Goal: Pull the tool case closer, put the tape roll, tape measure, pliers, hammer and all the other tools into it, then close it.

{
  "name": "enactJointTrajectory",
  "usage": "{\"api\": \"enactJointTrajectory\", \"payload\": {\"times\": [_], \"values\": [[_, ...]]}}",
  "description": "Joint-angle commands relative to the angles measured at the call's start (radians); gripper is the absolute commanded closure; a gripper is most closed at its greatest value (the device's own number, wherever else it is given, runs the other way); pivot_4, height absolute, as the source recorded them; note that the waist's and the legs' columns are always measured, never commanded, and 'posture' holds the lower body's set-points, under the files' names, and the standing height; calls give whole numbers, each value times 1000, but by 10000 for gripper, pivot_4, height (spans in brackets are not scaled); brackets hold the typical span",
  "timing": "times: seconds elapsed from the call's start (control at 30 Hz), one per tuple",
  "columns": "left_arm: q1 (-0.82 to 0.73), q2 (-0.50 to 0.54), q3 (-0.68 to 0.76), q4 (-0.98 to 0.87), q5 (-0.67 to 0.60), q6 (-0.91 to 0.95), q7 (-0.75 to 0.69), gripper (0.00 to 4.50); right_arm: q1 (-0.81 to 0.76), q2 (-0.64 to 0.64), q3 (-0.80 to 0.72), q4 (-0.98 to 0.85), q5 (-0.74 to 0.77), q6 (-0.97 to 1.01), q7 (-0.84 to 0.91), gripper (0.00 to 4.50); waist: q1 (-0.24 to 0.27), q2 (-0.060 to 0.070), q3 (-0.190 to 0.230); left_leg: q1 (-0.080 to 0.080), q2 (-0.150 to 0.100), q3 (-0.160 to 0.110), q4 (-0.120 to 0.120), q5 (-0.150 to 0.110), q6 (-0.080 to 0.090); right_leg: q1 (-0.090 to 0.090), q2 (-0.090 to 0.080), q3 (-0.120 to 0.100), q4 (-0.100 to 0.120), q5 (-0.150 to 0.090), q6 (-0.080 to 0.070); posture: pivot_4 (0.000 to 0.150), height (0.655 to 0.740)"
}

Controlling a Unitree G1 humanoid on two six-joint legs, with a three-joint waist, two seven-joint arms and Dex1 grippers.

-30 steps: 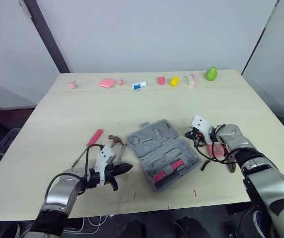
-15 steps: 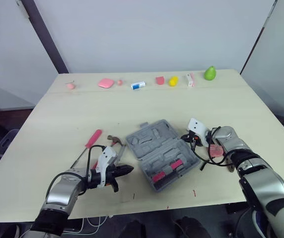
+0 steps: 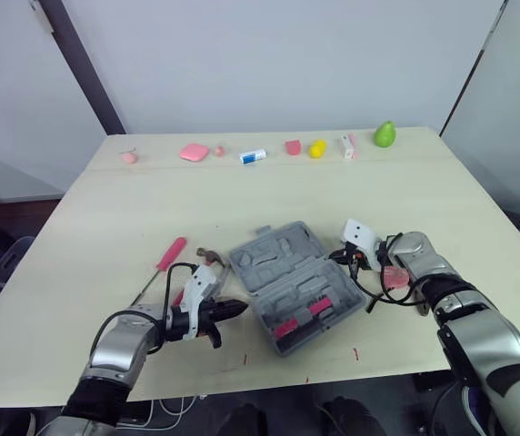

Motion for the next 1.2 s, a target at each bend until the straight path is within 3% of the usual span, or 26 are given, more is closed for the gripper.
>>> {"api": "enactJointTrajectory", "payload": {"times": [0.03, 0.57, 1.2], "values": [[-21, -9, -13, -11, 1, 4, -4, 45000, 12, 1, -3, -30, 8, 4, 28, 44232, 0, 0, 0, 0, 0, 0, 0, 0, 0, 0, 0, 0, 0, 0, 0, 1500, 7400], [-46, -23, -38, 11, 6, 28, -37, 45000, 122, -30, 14, -218, 43, 130, 181, 44232, 2, 0, 0, -2, -1, -4, 0, 0, 0, 0, 0, -4, 0, 0, 0, 1500, 7400], [-29, 16, -91, -30, 11, 80, -122, 45000, 510, -162, 5, -886, 190, 532, 211, 44232, 10, 0, 0, -4, -2, -8, 2, 0, 0, 0, 0, -8, -1, 0, 0, 1500, 7400]]}}
